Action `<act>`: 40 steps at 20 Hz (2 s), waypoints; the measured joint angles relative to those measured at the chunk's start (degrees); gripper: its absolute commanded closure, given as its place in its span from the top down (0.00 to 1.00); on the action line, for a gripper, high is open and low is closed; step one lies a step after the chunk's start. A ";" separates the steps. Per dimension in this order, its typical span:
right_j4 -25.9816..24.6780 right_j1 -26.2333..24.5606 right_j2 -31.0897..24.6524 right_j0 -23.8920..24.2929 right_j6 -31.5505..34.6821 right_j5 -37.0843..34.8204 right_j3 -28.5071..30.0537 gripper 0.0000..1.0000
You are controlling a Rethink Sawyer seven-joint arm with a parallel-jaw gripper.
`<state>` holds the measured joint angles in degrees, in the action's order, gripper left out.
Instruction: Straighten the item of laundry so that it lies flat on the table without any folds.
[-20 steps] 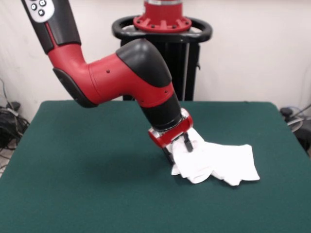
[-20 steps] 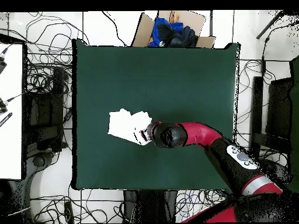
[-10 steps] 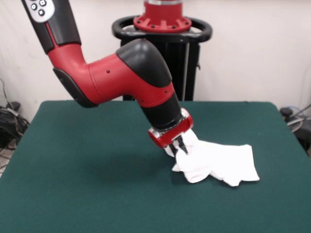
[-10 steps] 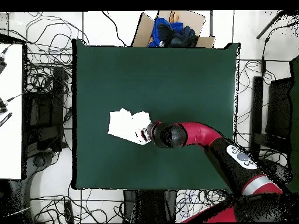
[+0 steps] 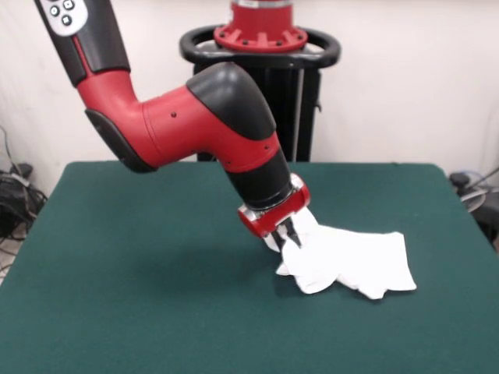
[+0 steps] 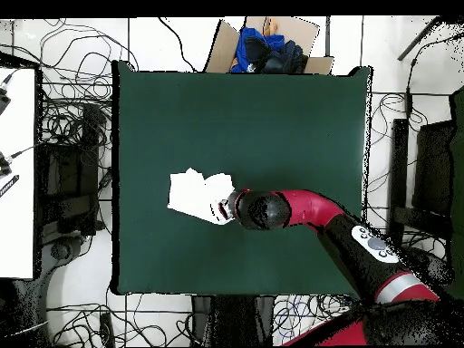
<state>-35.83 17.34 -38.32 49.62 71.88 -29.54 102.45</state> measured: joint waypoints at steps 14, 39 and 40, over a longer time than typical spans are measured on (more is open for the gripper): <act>-0.02 10.00 -1.64 4.49 0.00 0.01 4.95 0.00; 10.15 31.36 -17.29 17.22 0.00 -0.57 11.62 0.00; 11.08 32.44 -18.30 17.90 0.00 -0.80 11.80 0.00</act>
<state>-24.74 49.78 -56.62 67.52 71.88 -30.34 114.25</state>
